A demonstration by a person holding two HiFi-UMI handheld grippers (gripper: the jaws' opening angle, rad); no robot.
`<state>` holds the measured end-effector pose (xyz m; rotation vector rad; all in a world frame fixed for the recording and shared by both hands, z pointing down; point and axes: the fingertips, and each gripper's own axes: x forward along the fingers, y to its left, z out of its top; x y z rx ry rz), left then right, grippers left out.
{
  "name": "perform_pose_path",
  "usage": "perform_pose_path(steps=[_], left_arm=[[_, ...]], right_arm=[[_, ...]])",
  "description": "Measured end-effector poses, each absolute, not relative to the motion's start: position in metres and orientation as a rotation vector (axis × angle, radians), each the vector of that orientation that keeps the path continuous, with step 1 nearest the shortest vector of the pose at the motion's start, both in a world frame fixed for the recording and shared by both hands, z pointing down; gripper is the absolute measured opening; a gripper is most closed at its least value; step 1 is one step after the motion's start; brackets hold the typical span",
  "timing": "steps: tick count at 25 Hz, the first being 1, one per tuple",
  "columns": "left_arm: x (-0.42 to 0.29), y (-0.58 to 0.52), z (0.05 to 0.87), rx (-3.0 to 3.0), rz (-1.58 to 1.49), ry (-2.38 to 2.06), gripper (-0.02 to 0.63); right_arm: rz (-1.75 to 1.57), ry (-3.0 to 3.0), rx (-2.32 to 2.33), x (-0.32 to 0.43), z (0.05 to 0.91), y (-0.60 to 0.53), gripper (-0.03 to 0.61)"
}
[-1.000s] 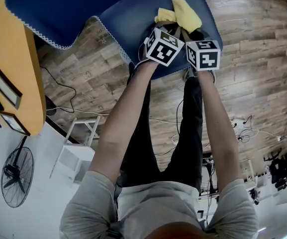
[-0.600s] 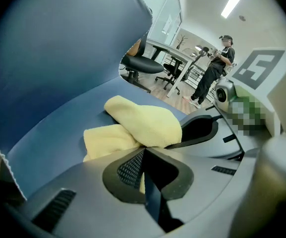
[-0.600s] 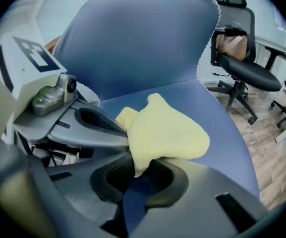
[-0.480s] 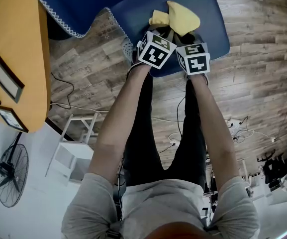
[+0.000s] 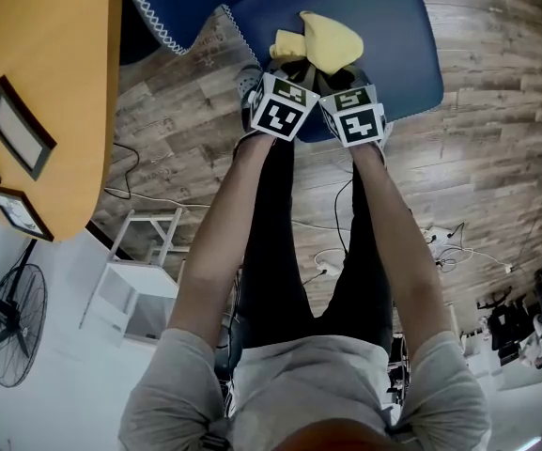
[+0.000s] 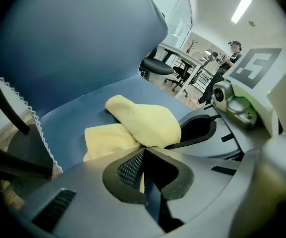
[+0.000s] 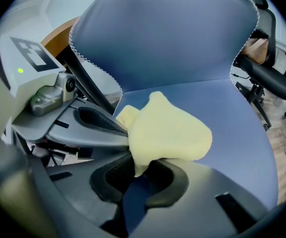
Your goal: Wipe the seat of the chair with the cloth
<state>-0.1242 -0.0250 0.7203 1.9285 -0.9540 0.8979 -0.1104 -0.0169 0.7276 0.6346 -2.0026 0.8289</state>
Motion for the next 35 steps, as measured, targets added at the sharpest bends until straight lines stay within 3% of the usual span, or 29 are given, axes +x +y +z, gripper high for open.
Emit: perform_pose_path(steps=[18, 35], left_arm=[[-0.157, 0.059, 0.723, 1.72, 0.79, -1.124, 0.026], [-0.082, 0.122, 0.725, 1.447, 0.682, -1.235, 0.026]], right_arm=[[0.656, -2.049, 0.263, -0.143, 0.722, 0.064, 0.063], [0.401, -1.94, -0.459, -0.077, 0.723, 0.121, 0.063]])
